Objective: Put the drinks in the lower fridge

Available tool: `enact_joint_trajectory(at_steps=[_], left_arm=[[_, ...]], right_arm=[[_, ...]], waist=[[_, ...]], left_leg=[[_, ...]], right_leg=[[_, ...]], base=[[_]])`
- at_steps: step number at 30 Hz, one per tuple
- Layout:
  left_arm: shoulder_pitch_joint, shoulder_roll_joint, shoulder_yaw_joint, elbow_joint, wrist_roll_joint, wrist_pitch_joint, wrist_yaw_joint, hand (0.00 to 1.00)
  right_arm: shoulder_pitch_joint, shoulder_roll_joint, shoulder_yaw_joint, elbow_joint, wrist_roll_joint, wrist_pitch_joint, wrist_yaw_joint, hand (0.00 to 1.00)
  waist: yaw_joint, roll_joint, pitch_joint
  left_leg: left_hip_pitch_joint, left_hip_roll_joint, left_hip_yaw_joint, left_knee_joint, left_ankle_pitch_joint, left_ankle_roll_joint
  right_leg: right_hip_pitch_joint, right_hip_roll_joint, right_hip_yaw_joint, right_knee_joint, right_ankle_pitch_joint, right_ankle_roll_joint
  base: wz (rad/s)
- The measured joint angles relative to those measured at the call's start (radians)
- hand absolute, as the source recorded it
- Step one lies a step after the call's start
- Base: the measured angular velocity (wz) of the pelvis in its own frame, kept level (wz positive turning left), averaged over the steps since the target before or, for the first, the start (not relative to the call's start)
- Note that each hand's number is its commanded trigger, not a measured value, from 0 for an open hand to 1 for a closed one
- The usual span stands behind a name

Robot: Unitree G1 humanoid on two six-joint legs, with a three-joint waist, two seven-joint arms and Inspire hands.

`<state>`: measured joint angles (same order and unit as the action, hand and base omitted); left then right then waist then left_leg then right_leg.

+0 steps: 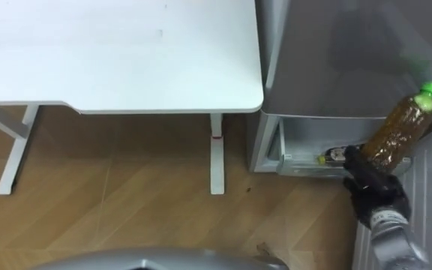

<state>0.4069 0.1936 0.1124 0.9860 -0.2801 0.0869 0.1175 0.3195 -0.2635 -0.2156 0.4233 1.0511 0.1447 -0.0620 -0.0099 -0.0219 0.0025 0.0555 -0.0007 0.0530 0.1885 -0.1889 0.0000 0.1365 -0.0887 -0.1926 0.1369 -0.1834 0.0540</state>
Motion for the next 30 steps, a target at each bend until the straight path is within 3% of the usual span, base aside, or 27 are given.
enact_joint_trajectory(at_steps=[5, 10, 14, 20, 25, 30], left_arm=[[0.0, -0.029, 0.0, -0.024, 0.001, 0.014, -0.034, 0.0], [0.003, -0.029, 0.001, -0.018, 0.0, 0.031, -0.071, 0.0], [0.001, -0.031, 0.001, -0.019, 0.0, 0.039, -0.108, 0.0], [-0.017, -0.029, 0.0, -0.015, -0.002, 0.041, -0.13, 0.0], [-0.093, -0.023, -0.049, 0.005, -0.002, 0.059, -0.135, 0.0], [-0.166, -0.017, -0.08, 0.018, -0.018, 0.062, -0.137, 0.0]], right_arm=[[-0.003, 0.013, 0.0, 0.004, 0.132, 0.0, -0.052, 1.0], [-0.042, 0.013, -0.003, 0.033, 0.229, -0.016, -0.07, 1.0], [-0.113, 0.013, -0.002, 0.099, 0.294, -0.035, -0.105, 1.0], [-0.26, 0.012, -0.003, 0.256, 0.422, -0.05, -0.134, 1.0], [-0.433, 0.007, -0.003, 0.386, 0.496, -0.069, -0.167, 1.0], [-0.586, -0.002, -0.003, 0.556, 0.551, -0.066, -0.166, 1.0]], waist=[[-0.006, 0.005, 0.0017], [-0.007, 0.009, 0.0031], [-0.004, 0.025, 0.0047], [0.012, 0.03, 0.0046], [0.019, 0.054, 0.0115], [0.034, 0.059, 0.0105]], left_leg=[[-0.009, 0.002, 0.011, 0.0, -0.001, -0.001], [-0.01, 0.006, 0.028, 0.002, -0.002, -0.002], [-0.047, 0.011, 0.024, 0.049, -0.025, -0.001], [-0.124, 0.01, 0.021, 0.089, -0.024, 0.004], [-0.23, 0.016, 0.02, 0.136, -0.019, 0.009], [-0.303, 0.017, 0.02, 0.154, -0.009, 0.014]], right_leg=[[-0.009, 0.0, 0.003, 0.008, -0.004, 0.0], [-0.015, 0.0, 0.005, 0.015, -0.006, 0.0], [-0.023, 0.004, -0.001, 0.021, -0.006, 0.0], [-0.093, 0.001, -0.003, 0.04, -0.006, 0.0], [-0.198, -0.001, -0.007, 0.097, -0.005, -0.001], [-0.272, -0.006, -0.011, 0.124, -0.003, -0.004]], base=[[-0.03], [0.0], [0.07], [0.05], [0.05], [0.04]])
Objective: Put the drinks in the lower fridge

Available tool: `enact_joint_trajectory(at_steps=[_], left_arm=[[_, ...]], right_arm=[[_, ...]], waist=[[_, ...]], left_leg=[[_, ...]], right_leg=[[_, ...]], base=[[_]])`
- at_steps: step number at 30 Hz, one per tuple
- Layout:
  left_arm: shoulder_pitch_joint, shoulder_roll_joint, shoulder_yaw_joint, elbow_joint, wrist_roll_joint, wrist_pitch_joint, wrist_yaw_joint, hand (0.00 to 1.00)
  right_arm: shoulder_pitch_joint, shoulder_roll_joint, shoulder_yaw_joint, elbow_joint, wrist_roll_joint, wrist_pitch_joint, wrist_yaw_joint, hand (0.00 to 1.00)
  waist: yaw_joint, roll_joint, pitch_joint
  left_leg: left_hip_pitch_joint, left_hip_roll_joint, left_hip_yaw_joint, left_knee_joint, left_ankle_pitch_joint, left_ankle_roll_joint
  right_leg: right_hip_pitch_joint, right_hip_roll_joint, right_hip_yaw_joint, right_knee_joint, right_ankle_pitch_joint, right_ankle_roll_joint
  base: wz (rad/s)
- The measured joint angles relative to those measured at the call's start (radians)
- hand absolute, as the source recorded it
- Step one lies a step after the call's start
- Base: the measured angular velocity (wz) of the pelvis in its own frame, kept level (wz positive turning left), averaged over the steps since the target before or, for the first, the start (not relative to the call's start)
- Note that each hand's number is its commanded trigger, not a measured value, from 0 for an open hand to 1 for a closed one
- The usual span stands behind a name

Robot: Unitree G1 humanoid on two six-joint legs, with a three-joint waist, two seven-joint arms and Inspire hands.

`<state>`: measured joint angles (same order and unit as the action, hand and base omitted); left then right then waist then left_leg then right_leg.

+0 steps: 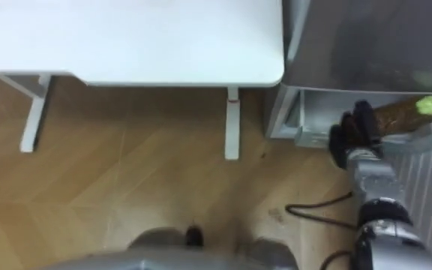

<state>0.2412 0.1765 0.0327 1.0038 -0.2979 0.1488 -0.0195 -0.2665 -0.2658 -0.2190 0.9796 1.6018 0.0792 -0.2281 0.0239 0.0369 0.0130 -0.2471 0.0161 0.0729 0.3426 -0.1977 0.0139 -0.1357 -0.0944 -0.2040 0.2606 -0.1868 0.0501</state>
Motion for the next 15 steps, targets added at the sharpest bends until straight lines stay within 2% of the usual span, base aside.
enact_joint_trajectory(at_steps=[4, 7, 9, 13, 15], left_arm=[[-0.012, 0.004, -0.002, 0.004, -0.025, 0.004, -0.006, 0.0], [-0.033, 0.007, -0.029, 0.006, -0.025, 0.007, -0.005, 0.0], [-0.043, 0.014, -0.05, 0.006, -0.025, 0.005, -0.006, 0.0], [-0.057, 0.015, -0.071, 0.006, -0.025, 0.007, -0.003, 0.0], [-0.079, 0.016, -0.078, 0.007, -0.023, 0.009, 0.001, 0.0]], right_arm=[[-0.026, 0.0, 0.0, 0.038, 0.0, 0.008, 0.0, 1.0], [-0.08, -0.001, -0.001, 0.096, 0.006, 0.01, 0.006, 1.0], [-0.121, -0.002, -0.001, 0.169, 0.012, 0.015, 0.023, 1.0], [-0.147, -0.004, -0.001, 0.2, 0.016, 0.034, 0.046, 1.0], [-0.151, -0.016, -0.001, 0.205, 0.011, 0.035, 0.067, 1.0]], waist=[[0.009, -0.003, 0.0019], [0.011, -0.008, 0.0069], [0.016, -0.005, 0.0101], [0.019, 0.004, 0.0129], [0.04, 0.006, 0.0137]], left_leg=[[-0.032, -0.003, 0.004, 0.003, 0.005, 0.005], [-0.077, -0.007, 0.007, 0.004, 0.017, 0.009], [-0.094, -0.005, 0.007, 0.003, 0.02, 0.009], [-0.126, -0.005, 0.005, 0.003, 0.024, 0.008], [-0.157, -0.007, 0.005, 0.003, 0.032, 0.008]], right_leg=[[-0.041, -0.008, -0.002, 0.02, 0.0, 0.0], [-0.094, -0.012, 0.004, 0.036, 0.003, -0.001], [-0.111, -0.011, 0.001, 0.036, 0.006, -0.003], [-0.148, -0.012, -0.001, 0.048, 0.007, -0.004], [-0.186, -0.015, -0.001, 0.062, 0.007, -0.004]], base=[[0.0], [-0.01], [0.02], [0.0], [0.0]])
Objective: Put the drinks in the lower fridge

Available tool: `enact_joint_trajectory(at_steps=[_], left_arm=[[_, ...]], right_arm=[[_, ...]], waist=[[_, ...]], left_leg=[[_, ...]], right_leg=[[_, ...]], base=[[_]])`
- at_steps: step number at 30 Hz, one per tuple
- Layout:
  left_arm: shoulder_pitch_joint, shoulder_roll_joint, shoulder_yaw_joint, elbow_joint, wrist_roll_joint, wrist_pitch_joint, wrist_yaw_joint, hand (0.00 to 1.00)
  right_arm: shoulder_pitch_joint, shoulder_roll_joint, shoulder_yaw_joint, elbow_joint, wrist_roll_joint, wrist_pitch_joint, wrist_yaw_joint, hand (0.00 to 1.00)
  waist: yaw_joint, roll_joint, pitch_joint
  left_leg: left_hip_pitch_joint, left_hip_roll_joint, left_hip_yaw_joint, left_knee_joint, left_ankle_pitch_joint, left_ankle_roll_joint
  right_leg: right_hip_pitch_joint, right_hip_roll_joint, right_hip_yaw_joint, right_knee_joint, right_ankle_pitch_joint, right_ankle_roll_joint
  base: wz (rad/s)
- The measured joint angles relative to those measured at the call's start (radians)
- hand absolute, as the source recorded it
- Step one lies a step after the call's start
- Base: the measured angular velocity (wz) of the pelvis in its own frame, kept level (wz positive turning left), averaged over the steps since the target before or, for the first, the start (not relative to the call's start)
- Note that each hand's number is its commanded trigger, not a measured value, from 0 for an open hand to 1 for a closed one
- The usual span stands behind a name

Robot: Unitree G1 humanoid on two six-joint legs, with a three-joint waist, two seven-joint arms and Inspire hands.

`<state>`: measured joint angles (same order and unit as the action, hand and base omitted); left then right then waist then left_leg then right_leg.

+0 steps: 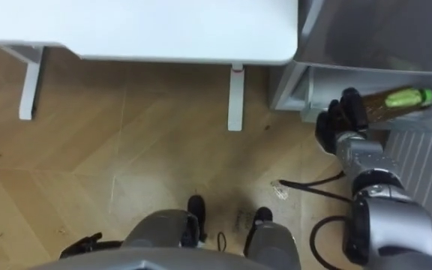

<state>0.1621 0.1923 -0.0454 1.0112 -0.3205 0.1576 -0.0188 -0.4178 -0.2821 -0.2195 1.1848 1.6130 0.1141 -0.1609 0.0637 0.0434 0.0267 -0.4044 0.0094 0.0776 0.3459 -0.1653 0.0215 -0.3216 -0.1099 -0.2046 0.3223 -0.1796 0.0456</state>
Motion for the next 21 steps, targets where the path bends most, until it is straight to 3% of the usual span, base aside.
enact_joint_trajectory(at_steps=[5, 10, 14, 21], left_arm=[[-0.015, 0.003, -0.019, 0.0, 0.004, 0.01, 0.0, 0.0], [-0.019, 0.012, -0.037, 0.004, -0.003, 0.006, -0.012, 0.0], [-0.02, 0.021, -0.039, 0.005, -0.002, 0.003, -0.012, 0.0], [-0.018, 0.025, -0.08, 0.011, -0.002, 0.003, -0.003, 0.0]], right_arm=[[-0.043, -0.028, 0.0, 0.062, -0.013, 0.025, 0.012, 1.0], [-0.109, -0.055, 0.0, 0.066, -0.019, 0.046, 0.012, 1.0], [-0.149, -0.081, 0.001, 0.07, -0.05, 0.052, 0.013, 1.0], [-0.15, -0.096, 0.002, 0.071, -0.052, 0.052, 0.012, 1.0]], waist=[[0.025, -0.002, 0.0026], [0.023, -0.01, 0.0091], [0.024, -0.023, 0.019], [0.025, -0.024, 0.0194]], left_leg=[[-0.015, -0.009, 0.002, -0.002, 0.006, 0.002], [-0.026, -0.023, -0.001, 0.001, 0.011, 0.01], [-0.062, -0.022, -0.001, 0.025, 0.012, 0.011], [-0.091, -0.02, 0.0, 0.033, 0.015, 0.012]], right_leg=[[-0.026, -0.012, 0.002, 0.019, -0.002, 0.002], [-0.049, -0.027, 0.008, 0.051, -0.017, 0.007], [-0.085, -0.03, 0.008, 0.08, -0.024, 0.006], [-0.118, -0.03, 0.011, 0.097, -0.026, 0.003]], base=[[0.0], [0.04], [0.04], [0.0]])
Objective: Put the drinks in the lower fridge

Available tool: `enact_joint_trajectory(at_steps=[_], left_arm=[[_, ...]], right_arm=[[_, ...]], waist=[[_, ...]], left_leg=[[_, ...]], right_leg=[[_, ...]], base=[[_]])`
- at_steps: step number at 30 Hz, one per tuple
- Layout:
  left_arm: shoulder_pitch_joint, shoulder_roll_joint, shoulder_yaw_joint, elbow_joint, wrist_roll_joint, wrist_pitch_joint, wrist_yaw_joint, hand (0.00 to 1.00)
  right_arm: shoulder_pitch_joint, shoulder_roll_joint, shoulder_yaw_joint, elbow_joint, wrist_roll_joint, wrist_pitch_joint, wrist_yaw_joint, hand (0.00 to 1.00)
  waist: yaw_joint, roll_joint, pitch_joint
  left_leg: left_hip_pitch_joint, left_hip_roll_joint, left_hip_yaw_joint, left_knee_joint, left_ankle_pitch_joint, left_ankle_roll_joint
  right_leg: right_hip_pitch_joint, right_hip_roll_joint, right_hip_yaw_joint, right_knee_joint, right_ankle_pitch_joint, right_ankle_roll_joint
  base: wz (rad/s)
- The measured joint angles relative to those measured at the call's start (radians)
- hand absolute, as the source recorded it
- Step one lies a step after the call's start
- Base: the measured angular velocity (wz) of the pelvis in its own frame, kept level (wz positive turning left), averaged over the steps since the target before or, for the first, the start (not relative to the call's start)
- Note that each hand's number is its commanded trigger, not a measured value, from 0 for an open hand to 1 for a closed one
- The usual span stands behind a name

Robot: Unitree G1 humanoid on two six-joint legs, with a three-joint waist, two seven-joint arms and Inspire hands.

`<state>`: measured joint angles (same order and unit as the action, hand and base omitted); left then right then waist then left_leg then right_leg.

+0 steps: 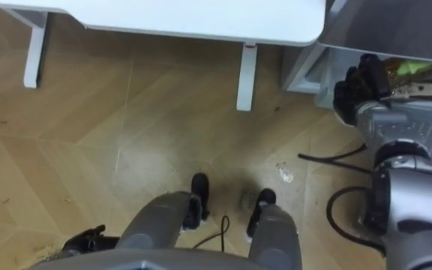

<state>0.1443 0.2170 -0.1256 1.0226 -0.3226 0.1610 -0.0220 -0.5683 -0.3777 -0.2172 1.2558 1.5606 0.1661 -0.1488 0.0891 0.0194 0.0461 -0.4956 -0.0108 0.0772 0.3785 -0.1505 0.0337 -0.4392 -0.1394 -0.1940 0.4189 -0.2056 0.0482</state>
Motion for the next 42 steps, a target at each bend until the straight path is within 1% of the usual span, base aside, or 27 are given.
enact_joint_trajectory(at_steps=[2, 3, 4, 7, 13, 16, 19, 24, 26, 31, 33, 37, 40, 42], left_arm=[[0.0, 0.0, 0.0, 0.0, 0.0, -0.001, 0.0, 0.0], [0.0, 0.0, -0.001, 0.0, -0.001, -0.001, 0.0, 0.0], [0.0, 0.0, -0.001, 0.0, 0.0, -0.001, 0.0, 0.0], [-0.002, 0.005, -0.016, 0.0, -0.001, -0.001, -0.001, 0.0], [-0.001, 0.006, -0.017, 0.0, -0.002, -0.001, -0.002, 0.0], [-0.001, 0.006, -0.017, 0.002, -0.002, -0.001, -0.001, 0.0], [-0.001, 0.007, -0.017, 0.002, 0.0, -0.001, -0.001, 0.0], [-0.001, 0.011, -0.017, 0.017, -0.001, -0.003, -0.003, 0.0], [-0.001, 0.013, -0.017, 0.017, -0.001, -0.008, -0.005, 0.0], [-0.001, 0.021, -0.017, 0.018, -0.002, -0.009, -0.014, 0.0], [-0.002, 0.029, -0.015, 0.017, -0.002, -0.011, -0.033, 0.0], [-0.007, 0.034, -0.013, 0.017, -0.001, -0.009, -0.05, 0.0], [-0.007, 0.034, -0.013, 0.016, -0.001, -0.007, -0.05, 0.0], [-0.007, 0.034, -0.016, 0.016, -0.002, -0.007, -0.047, 0.0]], right_arm=[[-0.002, -0.004, 0.0, 0.0, 0.001, 0.0, 0.0, 1.0], [-0.003, -0.006, 0.0, 0.0, 0.001, 0.0, 0.002, 0.18], [-0.003, -0.006, 0.0, 0.0, 0.001, 0.0, 0.005, 0.0], [-0.003, -0.006, 0.002, 0.008, 0.002, 0.0, 0.024, 0.0], [-0.004, -0.01, 0.009, 0.029, 0.001, 0.001, 0.049, 0.0], [-0.005, -0.01, 0.01, 0.031, 0.001, 0.01, 0.05, 0.0], [-0.009, -0.014, 0.023, 0.032, -0.018, 0.013, 0.062, 0.0], [-0.01, -0.03, 0.074, 0.038, -0.039, 0.014, 0.085, 0.0], [-0.01, -0.032, 0.077, 0.038, -0.039, 0.014, 0.088, 0.0], [-0.007, -0.033, 0.077, 0.042, -0.041, 0.014, 0.088, 0.0], [-0.003, -0.033, 0.077, 0.042, -0.04, 0.015, 0.089, 0.0], [-0.003, -0.035, 0.076, 0.042, -0.043, 0.015, 0.093, 0.0], [-0.002, -0.042, 0.077, 0.042, -0.068, 0.02, 0.103, 0.0], [-0.001, -0.049, 0.079, 0.042, -0.117, 0.02, 0.117, 0.0]], waist=[[0.001, 0.0, -0.0002], [0.002, -0.001, -0.0003], [0.001, -0.001, -0.0004], [0.002, -0.001, -0.0006], [0.002, -0.003, -0.0005], [0.001, -0.003, -0.0006], [0.0, -0.004, -0.0004], [-0.001, -0.015, -0.0012], [-0.001, -0.017, -0.0012], [-0.004, -0.018, -0.0015], [-0.006, -0.018, -0.002], [-0.008, -0.017, -0.0027], [-0.011, -0.015, -0.0038], [-0.012, -0.014, -0.0051]], left_leg=[[0.0, 0.0, 0.0, 0.0, 0.0, 0.0], [0.001, 0.0, 0.004, 0.0, 0.0, 0.0], [0.001, 0.0, 0.004, 0.0, 0.0, 0.0], [0.002, 0.001, 0.006, -0.001, 0.001, 0.0], [0.003, 0.004, 0.013, 0.0, 0.001, 0.0], [0.004, 0.007, 0.017, 0.0, 0.002, -0.001], [0.006, 0.01, 0.02, 0.0, 0.004, -0.001], [0.018, 0.015, 0.029, 0.0, 0.005, -0.001], [0.018, 0.015, 0.03, 0.0, 0.005, -0.001], [0.028, 0.016, 0.033, 0.003, 0.005, -0.001], [0.033, 0.016, 0.034, 0.003, 0.005, -0.001], [0.032, 0.016, 0.035, 0.004, 0.005, 0.0], [0.031, 0.016, 0.035, 0.004, 0.006, 0.0], [0.031, 0.016, 0.035, 0.004, 0.006, 0.0]], right_leg=[[0.0, 0.0, 0.0, 0.0, 0.0, 0.0], [0.0, -0.001, 0.001, -0.001, 0.0, 0.0], [0.0, -0.001, 0.001, -0.001, 0.0, 0.0], [0.0, -0.002, 0.001, -0.001, 0.0, 0.0], [0.0, -0.001, -0.001, 0.0, 0.001, -0.001], [0.001, 0.0, 0.001, 0.001, 0.002, -0.003], [0.004, 0.002, -0.001, 0.0, 0.004, -0.006], [0.019, 0.004, -0.002, -0.005, 0.006, -0.008], [0.019, 0.004, -0.002, -0.005, 0.006, -0.008], [0.033, 0.004, -0.005, -0.008, 0.006, -0.008], [0.04, 0.003, -0.008, -0.008, 0.005, -0.007], [0.041, 0.003, -0.01, -0.008, 0.004, -0.006], [0.04, 0.003, -0.01, -0.008, 0.004, -0.006], [0.039, 0.003, -0.01, -0.008, 0.004, -0.006]], base=[[0.0], [0.0], [0.0], [0.0], [0.0], [0.0], [0.0], [0.0], [0.0], [0.03], [0.04], [0.0], [0.01], [0.0]])
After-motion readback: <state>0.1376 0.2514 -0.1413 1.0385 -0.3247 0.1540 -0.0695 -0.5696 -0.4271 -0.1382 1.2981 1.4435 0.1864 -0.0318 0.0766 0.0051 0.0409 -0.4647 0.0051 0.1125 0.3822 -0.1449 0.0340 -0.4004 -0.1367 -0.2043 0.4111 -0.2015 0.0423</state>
